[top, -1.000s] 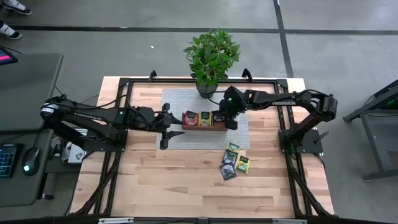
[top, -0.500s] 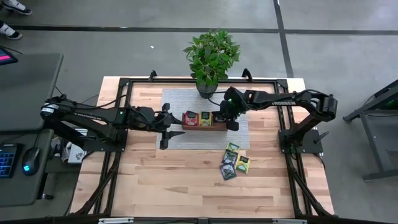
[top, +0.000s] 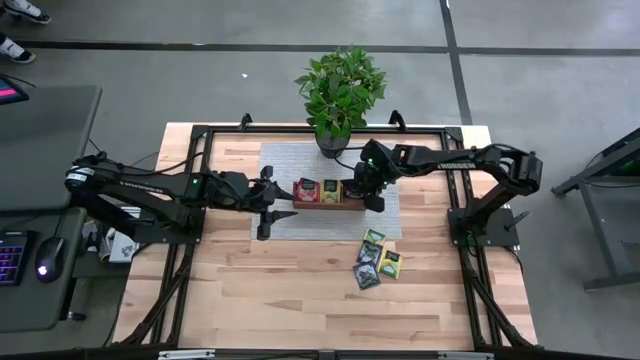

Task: Pick & Place Tea
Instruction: Put the violet tea bag into the right section of the wooden organizer

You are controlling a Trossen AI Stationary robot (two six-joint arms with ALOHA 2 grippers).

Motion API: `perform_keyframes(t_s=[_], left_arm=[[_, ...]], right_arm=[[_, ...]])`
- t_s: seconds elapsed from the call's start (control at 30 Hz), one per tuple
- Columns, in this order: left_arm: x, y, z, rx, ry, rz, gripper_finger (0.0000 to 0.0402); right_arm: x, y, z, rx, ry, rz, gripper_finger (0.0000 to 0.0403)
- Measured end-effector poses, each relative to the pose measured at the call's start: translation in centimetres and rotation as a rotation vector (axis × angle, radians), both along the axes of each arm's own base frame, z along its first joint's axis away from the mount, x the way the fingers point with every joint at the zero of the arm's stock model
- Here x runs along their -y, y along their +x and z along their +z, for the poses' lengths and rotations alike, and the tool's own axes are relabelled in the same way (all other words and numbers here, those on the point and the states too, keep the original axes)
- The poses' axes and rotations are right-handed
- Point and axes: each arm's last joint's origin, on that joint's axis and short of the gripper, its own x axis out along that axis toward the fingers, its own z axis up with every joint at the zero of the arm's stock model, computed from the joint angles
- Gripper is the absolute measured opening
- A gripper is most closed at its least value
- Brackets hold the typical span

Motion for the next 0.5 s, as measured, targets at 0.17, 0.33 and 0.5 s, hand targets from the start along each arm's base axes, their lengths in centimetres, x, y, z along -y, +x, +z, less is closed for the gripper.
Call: perform_keyframes(t_s=[0.17, 0.33, 0.5], left_arm=[[0.01, 0.0, 0.0, 0.0, -0.001, -0.002, 0.0172], [0.01, 0.0, 0.0, 0.0, -0.004, -0.003, 0.0172], [0.03, 0.0, 0.0, 0.0, -0.01, -0.009, 0.0172]], right_arm=[[-0.05, 0.02, 0.02, 0.007, 0.016, 0.011, 0.0001], [-0.13, 0.05, 0.04, 0.018, 0.039, 0.025, 0.0034], [-0.03, 0.19, 0.13, 0.031, 0.025, 0.01, 0.0115]])
